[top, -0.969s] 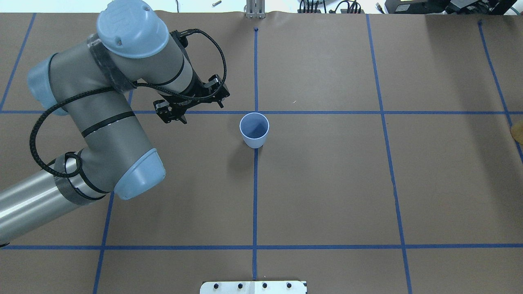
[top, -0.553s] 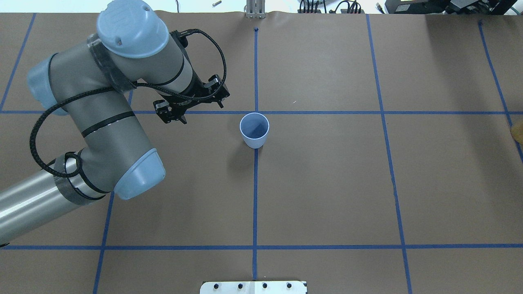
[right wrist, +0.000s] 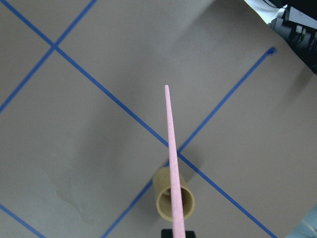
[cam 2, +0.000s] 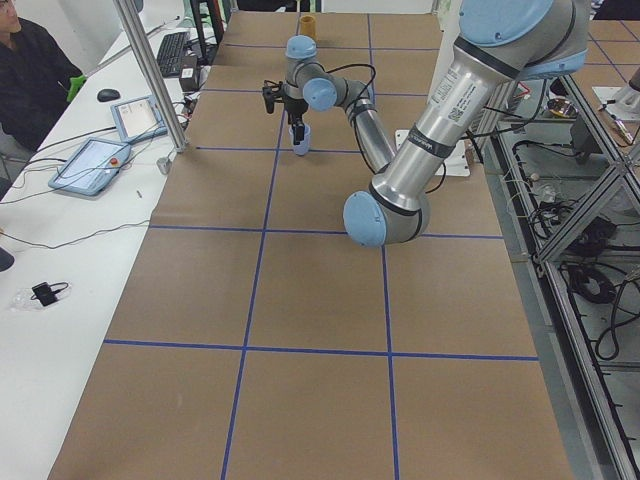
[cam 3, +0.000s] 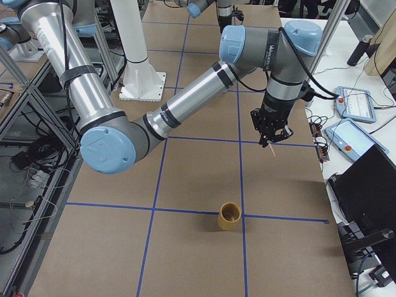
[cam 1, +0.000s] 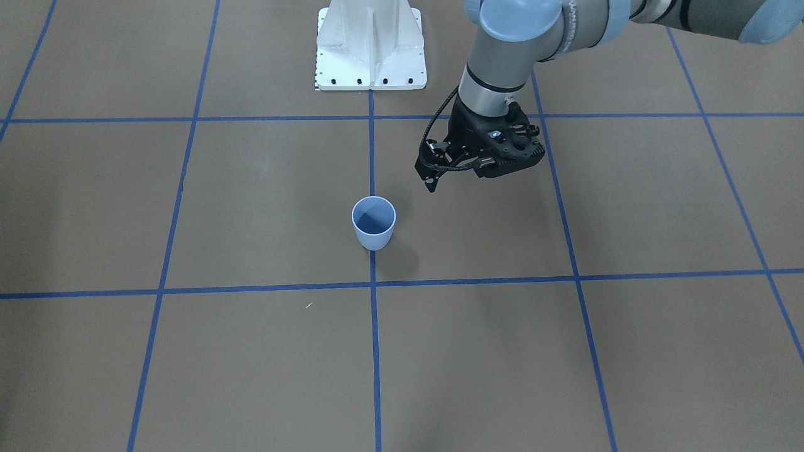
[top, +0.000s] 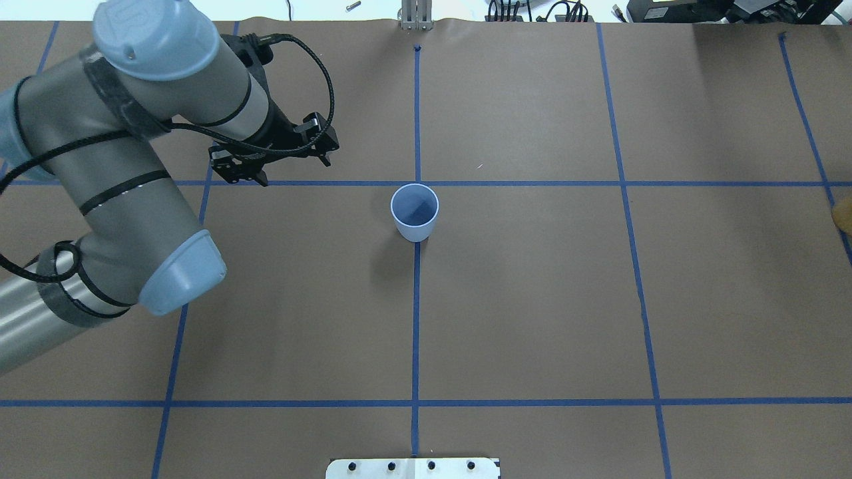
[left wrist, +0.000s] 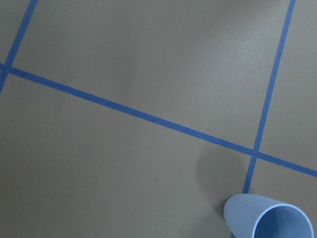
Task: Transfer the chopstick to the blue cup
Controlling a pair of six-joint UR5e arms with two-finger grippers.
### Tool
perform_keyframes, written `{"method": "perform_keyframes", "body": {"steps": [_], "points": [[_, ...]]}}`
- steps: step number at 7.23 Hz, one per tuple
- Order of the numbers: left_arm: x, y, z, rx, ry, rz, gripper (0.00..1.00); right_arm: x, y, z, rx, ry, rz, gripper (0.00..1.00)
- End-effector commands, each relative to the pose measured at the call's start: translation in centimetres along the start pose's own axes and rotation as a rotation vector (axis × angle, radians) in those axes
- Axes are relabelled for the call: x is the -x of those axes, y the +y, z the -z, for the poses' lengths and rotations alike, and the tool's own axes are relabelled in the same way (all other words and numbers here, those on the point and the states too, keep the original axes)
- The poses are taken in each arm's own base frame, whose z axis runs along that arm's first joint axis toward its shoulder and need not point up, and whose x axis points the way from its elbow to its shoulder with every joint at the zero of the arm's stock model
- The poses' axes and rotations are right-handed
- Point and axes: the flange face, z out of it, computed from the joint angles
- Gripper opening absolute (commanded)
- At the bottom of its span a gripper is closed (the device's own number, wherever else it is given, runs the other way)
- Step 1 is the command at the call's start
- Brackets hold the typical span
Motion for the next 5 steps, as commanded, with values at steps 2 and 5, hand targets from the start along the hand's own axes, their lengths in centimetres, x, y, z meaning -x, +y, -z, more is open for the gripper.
{"method": "perform_keyframes", "body": {"steps": [2, 5], "points": [[7.9, -6.5, 2.4, -0.016, -0.039, -0.109, 0.98, 15.0, -9.6, -1.7, -0.082, -0.113, -0.204, 0.00], [14.3, -10.5, 4.4, 0.012, -0.043, -0.183, 0.98, 31.1, -15.4, 0.3, -0.126, -0.195, -0.335, 0.00]]}}
